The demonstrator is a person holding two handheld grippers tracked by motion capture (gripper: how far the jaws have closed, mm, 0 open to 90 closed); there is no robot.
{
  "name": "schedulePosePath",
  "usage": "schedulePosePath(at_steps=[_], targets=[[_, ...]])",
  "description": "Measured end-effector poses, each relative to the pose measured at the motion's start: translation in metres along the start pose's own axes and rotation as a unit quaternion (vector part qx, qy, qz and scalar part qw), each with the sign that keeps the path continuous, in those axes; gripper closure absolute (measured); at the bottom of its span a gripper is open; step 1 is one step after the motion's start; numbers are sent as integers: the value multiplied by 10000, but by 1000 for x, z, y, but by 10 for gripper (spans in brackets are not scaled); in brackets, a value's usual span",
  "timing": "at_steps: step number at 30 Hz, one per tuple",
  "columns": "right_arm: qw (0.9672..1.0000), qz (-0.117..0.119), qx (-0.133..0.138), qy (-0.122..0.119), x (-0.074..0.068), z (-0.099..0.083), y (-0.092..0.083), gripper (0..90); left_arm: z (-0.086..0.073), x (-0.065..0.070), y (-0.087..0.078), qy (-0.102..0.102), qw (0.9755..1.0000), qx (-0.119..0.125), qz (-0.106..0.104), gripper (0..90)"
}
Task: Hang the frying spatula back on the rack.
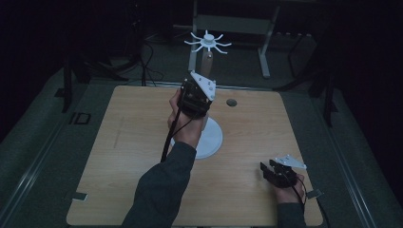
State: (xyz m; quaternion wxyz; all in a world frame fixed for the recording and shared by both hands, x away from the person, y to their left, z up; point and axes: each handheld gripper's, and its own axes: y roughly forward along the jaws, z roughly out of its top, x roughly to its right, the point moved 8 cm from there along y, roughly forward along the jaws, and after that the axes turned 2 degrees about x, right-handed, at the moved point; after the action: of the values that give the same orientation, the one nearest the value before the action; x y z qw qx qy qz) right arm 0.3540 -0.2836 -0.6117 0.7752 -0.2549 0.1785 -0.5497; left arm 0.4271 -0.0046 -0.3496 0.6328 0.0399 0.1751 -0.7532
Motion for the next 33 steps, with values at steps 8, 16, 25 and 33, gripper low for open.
schedulePosePath(at_steps=[8, 16, 25, 33], targets=[[10000, -4, -16, -10, -1, 0, 1, 549, -6, 2, 0, -51, 9999, -17, -148, 549], [10000, 0, -22, 2, 0, -1, 1, 547, -2, 4, -7, -113, 9993, 117, -329, 496], [10000, -5, -2, 8, 0, 0, 0, 544, -2, 10, -14, -177, 9970, 148, -739, 471], [10000, -17, -1, 20, 1, -1, -1, 539, -9, 14, -20, -287, 9929, 97, -1150, 469]])
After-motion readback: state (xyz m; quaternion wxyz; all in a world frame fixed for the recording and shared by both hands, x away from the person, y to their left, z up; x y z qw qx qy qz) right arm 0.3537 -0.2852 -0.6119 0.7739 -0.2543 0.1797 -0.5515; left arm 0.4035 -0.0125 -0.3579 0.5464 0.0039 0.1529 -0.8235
